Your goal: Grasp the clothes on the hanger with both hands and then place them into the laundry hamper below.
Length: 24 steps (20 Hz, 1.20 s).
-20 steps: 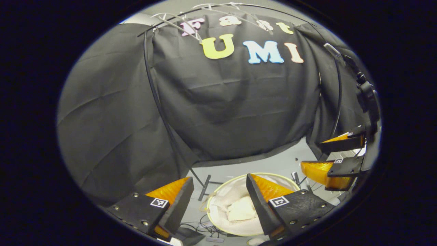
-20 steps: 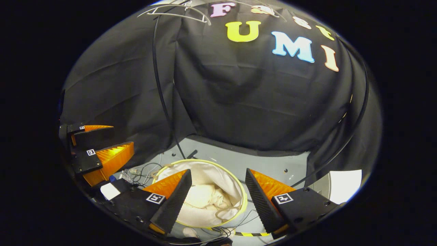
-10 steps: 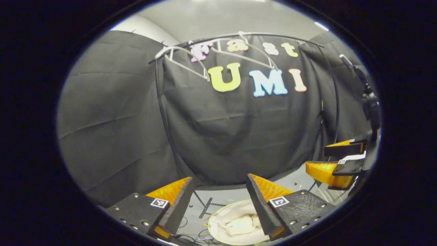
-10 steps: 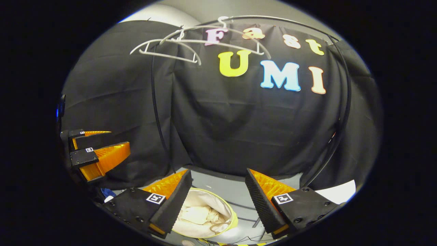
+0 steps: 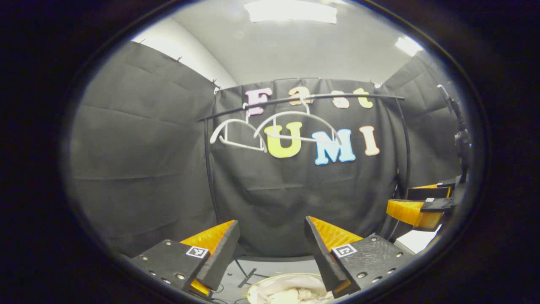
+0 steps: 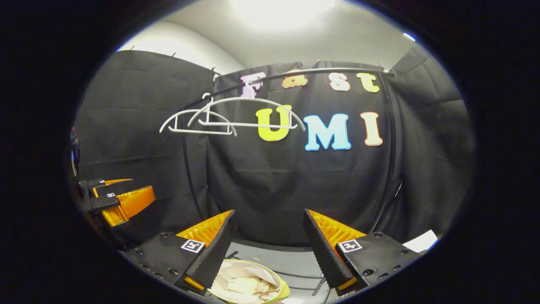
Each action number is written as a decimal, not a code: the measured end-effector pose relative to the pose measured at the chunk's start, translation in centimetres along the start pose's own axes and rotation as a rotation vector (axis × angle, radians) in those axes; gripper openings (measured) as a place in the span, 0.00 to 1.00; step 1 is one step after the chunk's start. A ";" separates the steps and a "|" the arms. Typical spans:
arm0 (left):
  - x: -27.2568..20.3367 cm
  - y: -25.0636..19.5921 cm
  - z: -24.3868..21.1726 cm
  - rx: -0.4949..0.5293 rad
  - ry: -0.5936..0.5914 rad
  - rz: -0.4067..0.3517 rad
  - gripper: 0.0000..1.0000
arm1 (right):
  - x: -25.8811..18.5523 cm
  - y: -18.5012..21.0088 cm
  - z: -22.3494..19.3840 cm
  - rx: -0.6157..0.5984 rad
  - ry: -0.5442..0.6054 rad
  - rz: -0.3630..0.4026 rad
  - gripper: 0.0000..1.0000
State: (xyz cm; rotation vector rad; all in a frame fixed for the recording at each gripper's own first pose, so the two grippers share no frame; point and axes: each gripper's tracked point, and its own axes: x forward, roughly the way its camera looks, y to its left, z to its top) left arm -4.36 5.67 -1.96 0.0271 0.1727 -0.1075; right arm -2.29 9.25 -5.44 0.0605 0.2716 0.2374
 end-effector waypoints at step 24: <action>-7.0 -1.1 9.9 -0.014 -0.168 0.005 0.91 | -8.1 -6.1 8.3 -0.005 -0.234 -0.136 0.99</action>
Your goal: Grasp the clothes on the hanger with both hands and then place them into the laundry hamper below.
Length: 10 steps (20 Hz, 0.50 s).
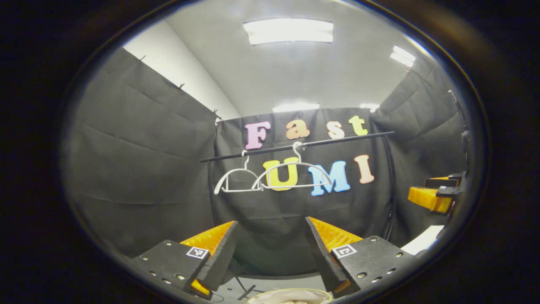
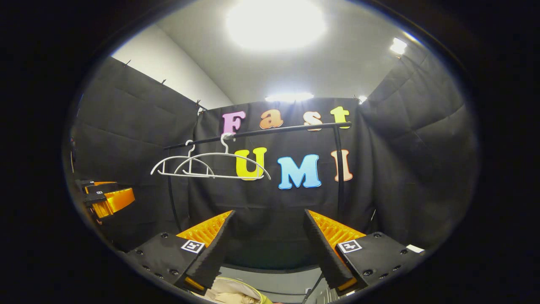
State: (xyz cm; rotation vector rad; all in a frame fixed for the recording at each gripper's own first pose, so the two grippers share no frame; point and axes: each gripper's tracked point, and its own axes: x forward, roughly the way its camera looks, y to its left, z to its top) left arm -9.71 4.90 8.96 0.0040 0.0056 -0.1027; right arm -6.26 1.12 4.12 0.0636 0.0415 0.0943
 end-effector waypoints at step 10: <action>1.4 -0.4 -0.5 0.000 0.000 -0.008 0.91 | 0.4 -0.2 -0.1 -0.004 0.001 -0.005 0.99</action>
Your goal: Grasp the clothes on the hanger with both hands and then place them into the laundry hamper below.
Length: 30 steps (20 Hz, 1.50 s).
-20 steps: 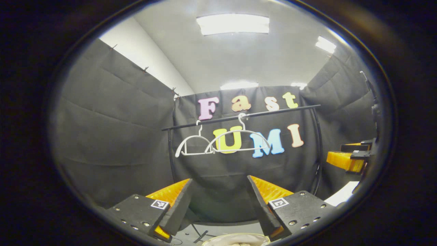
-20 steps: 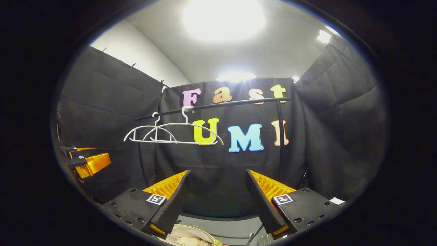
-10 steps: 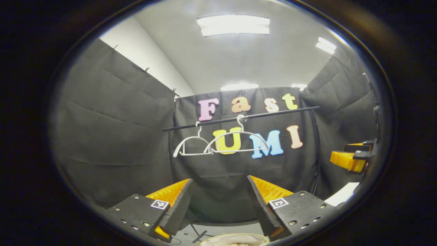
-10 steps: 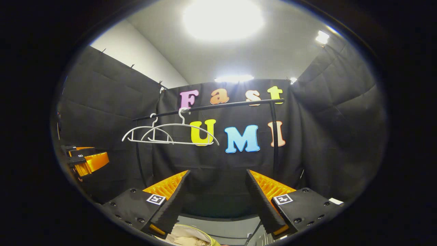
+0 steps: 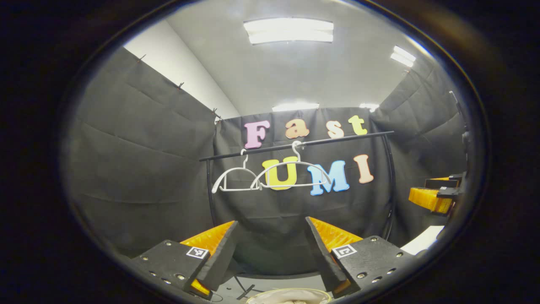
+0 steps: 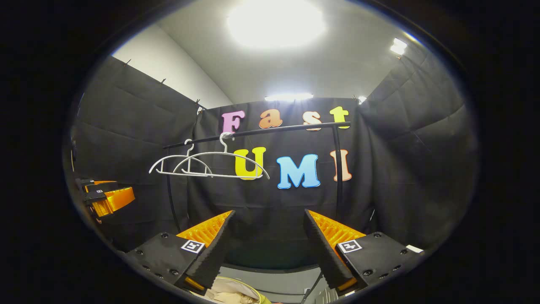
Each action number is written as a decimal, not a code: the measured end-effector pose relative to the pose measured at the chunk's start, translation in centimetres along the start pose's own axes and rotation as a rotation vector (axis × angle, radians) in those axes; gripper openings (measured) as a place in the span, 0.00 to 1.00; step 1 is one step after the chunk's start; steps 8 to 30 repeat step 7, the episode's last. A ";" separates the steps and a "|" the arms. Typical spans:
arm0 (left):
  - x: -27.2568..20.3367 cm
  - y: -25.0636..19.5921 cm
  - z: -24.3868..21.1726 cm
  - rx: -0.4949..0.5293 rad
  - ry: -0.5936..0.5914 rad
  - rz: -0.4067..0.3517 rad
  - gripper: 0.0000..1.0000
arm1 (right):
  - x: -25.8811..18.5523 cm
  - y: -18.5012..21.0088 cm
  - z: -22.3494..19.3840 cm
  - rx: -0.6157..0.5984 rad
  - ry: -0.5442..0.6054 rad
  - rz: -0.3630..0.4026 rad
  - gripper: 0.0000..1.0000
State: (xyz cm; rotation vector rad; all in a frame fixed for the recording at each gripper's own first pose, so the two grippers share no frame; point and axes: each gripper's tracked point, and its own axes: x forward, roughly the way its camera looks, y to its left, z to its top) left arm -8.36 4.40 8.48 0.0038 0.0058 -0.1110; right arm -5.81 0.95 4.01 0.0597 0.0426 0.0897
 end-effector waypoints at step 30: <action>-0.4 0.4 0.4 0.000 -0.004 -0.005 0.91 | 0.6 0.3 0.3 -0.006 -0.007 -0.005 0.99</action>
